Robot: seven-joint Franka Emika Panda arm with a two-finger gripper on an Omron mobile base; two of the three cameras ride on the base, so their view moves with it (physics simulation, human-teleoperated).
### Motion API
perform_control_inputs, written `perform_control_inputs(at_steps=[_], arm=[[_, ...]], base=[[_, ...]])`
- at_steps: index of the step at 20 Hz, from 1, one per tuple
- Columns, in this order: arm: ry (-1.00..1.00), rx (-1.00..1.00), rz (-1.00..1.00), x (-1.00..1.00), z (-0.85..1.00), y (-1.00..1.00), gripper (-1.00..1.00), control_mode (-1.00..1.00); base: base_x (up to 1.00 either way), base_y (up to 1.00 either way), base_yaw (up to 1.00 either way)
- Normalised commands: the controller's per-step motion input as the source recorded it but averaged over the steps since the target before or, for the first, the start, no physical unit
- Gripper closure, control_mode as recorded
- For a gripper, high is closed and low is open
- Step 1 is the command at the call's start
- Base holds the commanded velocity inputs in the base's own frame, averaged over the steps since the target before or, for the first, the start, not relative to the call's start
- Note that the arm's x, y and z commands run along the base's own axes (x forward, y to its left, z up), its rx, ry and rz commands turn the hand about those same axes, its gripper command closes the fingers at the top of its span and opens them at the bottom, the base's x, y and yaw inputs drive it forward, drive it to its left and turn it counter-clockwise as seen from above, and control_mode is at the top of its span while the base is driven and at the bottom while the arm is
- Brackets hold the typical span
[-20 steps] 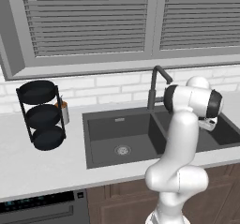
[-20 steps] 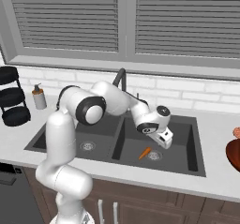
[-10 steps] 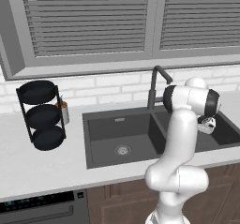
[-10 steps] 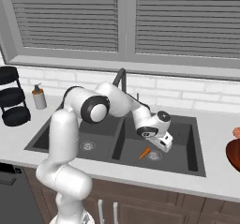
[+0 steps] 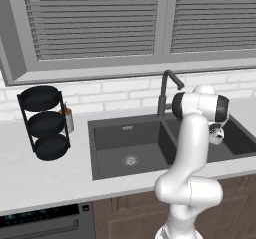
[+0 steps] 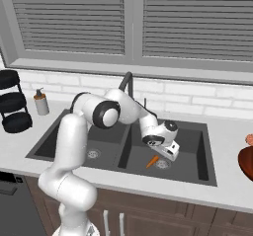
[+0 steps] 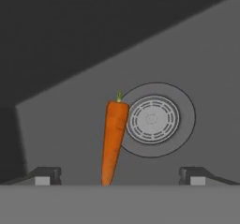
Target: Pick the carrot from the sink and place it in the bowl. Then pick the bowl and place it in the microwave. Then close the microwave door and press the start button.
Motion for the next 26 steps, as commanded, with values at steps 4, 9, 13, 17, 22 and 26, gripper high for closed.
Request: perform_control_inputs(at_steps=[4, 9, 13, 17, 22, 26], arm=[[0.0, 0.0, 0.02, 0.3, -0.25, 0.09, -1.0, -1.0], [0.0, 0.0, 0.0, 0.0, -0.28, 0.0, -1.0, -1.0], [0.0, 0.0, 0.0, 0.0, -0.32, 0.0, -1.0, -1.0], [0.0, 0.0, 0.0, 0.0, -0.28, 0.02, -1.0, -1.0], [0.0, 0.0, 0.0, 0.0, -0.1, 0.09, -1.0, -1.0], [0.01, 0.0, 0.0, 0.0, 0.0, 0.26, -1.0, -1.0]], base=[[0.0, 0.0, 0.0], [0.0, 0.0, 0.0], [0.0, 0.0, 0.0], [0.0, 0.0, 0.0], [0.0, 0.0, 0.0], [0.0, 0.0, 0.0]])
